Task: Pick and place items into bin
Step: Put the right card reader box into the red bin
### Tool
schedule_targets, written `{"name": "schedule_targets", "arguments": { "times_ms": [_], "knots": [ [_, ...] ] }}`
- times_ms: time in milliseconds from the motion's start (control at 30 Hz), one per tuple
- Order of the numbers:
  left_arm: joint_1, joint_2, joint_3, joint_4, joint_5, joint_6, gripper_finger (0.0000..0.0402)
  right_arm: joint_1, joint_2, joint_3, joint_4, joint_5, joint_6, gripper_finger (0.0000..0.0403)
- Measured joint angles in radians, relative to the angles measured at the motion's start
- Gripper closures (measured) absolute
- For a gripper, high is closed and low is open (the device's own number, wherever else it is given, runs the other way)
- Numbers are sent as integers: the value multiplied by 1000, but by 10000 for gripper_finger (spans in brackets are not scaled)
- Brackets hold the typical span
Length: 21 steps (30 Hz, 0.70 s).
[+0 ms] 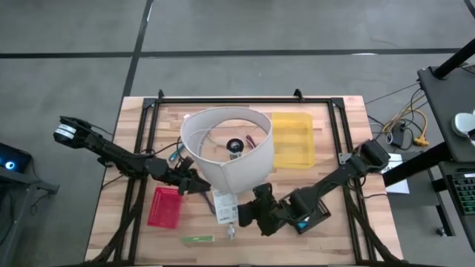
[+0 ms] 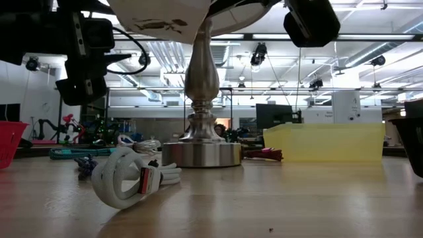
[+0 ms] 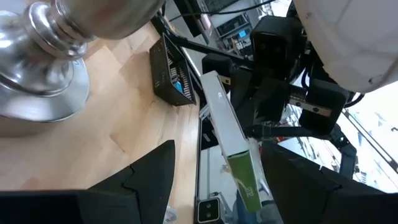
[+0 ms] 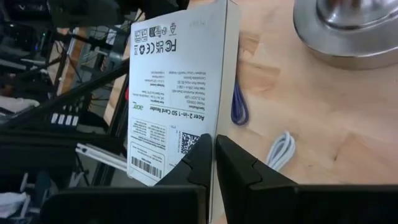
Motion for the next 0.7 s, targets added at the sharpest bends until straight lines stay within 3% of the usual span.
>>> {"name": "schedule_targets", "arguments": {
  "times_ms": [367, 700],
  "knots": [
    [-20, 12, 10, 0, 73, -19, 180, 14, 0, 0, -20, 2, -19, 395],
    [-26, 142, 85, 33, 74, -18, 180, 14, 0, 0, -20, 4, -23, 395]
  ]
}}
